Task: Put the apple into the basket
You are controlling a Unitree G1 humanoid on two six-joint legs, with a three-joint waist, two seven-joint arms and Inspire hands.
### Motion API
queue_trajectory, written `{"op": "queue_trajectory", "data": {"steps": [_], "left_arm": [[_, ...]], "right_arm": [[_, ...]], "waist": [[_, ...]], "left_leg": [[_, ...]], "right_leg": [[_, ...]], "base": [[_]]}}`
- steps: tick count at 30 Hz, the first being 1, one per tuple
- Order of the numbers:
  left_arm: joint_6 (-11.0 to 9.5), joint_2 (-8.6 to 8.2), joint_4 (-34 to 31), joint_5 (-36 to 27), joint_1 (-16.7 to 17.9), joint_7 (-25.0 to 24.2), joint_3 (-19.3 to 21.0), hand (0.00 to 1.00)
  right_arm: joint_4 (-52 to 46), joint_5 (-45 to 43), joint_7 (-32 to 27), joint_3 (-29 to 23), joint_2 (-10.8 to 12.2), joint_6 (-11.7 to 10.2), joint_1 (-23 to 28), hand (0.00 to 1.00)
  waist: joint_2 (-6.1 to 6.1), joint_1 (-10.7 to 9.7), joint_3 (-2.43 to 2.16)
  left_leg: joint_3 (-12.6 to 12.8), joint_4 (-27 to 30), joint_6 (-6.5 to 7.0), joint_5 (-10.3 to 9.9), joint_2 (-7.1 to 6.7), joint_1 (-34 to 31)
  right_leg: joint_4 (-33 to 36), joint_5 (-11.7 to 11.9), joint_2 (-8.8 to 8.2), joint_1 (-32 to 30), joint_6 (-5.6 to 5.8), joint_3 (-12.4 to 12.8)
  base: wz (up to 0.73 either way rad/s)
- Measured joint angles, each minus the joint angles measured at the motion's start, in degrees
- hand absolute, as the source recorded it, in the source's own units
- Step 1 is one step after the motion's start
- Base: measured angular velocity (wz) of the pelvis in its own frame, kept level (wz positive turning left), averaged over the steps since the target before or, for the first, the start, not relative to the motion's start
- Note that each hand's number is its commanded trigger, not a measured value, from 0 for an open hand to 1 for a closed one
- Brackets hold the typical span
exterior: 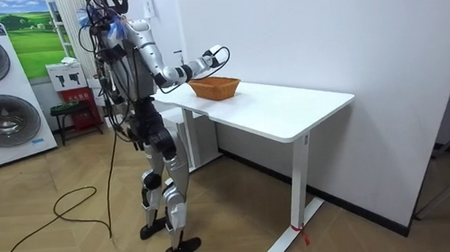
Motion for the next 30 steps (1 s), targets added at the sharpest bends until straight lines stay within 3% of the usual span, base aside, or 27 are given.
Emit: {"op": "queue_trajectory", "data": {"steps": [9, 23, 30], "left_arm": [[0.04, 0.03, -0.12, -0.13, -0.43, 0.02, -1.15, 0.0], [0.03, -0.02, 1.06, -0.26, -0.36, 0.09, -1.73, 0.0], [0.02, -0.18, 1.1, -0.09, 0.22, 0.78, -0.48, 0.0]], "right_arm": [[-1.74, -4.51, 0.4, 1.85, 0.02, 0.23, 0.02, 0.0], [-2.7, -2.14, 0.58, 1.59, 0.06, 0.22, 0.03, 0.0], [-3.47, -0.55, -1.06, -3.67, 0.0, 0.02, 0.03, 0.0]], "waist": [[-0.09, 0.02, -0.12], [0.37, -1.02, 0.03], [0.58, -1.52, 0.07]], "left_leg": [[-0.04, 0.26, 0.0, 0.01, -0.01, -0.38], [0.37, 0.25, 0.0, 0.0, -0.01, 0.5], [0.23, -0.06, 0.0, 0.0, 0.0, 0.72]], "right_leg": [[0.04, 0.0, -0.02, -0.25, 0.0, 0.09], [0.16, 0.05, 0.11, 0.21, 0.02, 0.87], [0.04, 0.05, 0.14, 0.5, 0.02, 0.61]], "base": [[0.0], [-0.02], [0.02]]}}
